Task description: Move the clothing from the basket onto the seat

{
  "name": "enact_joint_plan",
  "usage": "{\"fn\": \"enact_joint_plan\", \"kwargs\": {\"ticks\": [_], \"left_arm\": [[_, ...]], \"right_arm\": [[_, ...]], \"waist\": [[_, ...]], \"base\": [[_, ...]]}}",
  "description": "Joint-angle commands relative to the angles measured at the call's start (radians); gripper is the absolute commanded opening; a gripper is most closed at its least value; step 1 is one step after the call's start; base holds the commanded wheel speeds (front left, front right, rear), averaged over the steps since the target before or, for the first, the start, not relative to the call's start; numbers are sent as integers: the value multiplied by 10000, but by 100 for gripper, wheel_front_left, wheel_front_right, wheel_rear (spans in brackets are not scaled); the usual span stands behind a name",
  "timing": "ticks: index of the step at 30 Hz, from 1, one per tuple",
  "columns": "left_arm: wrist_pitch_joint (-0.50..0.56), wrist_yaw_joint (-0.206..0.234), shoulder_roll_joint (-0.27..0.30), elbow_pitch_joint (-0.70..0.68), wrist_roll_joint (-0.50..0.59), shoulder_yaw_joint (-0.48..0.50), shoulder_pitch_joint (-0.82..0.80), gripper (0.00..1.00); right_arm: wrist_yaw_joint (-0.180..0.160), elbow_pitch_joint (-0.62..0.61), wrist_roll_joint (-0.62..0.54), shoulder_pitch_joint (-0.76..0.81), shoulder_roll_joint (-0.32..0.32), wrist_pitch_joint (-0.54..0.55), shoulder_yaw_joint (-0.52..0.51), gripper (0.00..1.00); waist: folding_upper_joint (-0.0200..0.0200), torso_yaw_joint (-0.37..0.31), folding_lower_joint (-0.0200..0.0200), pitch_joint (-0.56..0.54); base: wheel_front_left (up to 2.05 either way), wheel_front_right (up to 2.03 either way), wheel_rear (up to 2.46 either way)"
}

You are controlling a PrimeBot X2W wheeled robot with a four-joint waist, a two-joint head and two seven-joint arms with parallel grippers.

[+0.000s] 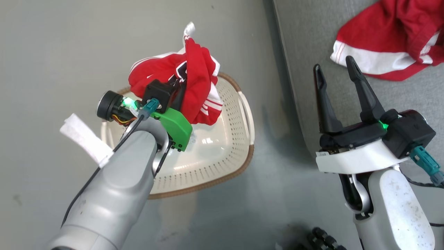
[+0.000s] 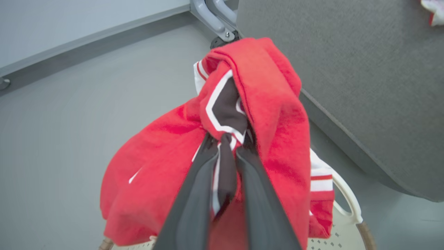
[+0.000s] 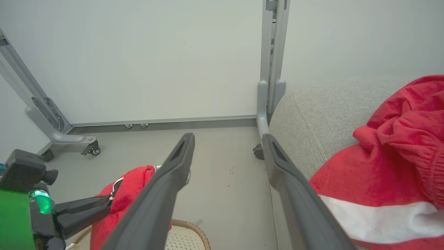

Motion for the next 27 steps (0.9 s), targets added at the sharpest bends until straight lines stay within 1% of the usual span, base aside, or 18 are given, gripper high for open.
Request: {"fn": "enact_joint_plan", "kwargs": {"ticks": [1,8,15,21,27], "left_arm": [[-52,91,153,-423,-54,116,362,0],[-48,498,656,-3181,-71,653,1527,0],[-46,782,1005,-5626,-146,1181,2464,0],[-47,925,1176,-7086,-230,1657,3104,0],[-47,1037,1326,-7971,-334,1924,3914,0]], "right_arm": [[-5,-27,-40,257,-36,64,-62,100],[-3,-132,-109,838,-33,495,-227,100],[-3,-93,-124,1399,-34,798,-264,100],[-3,-28,-106,1787,-34,1018,-185,100],[-3,56,-93,2235,-33,1214,-8,100]], "waist": [[0,747,1,-1393],[0,1064,1,-2447],[0,1234,1,-3253],[0,1297,1,-3854],[0,1313,1,-4559]], "base": [[0,0,0],[0,0,0],[0,0,0],[0,0,0],[0,0,0]]}}
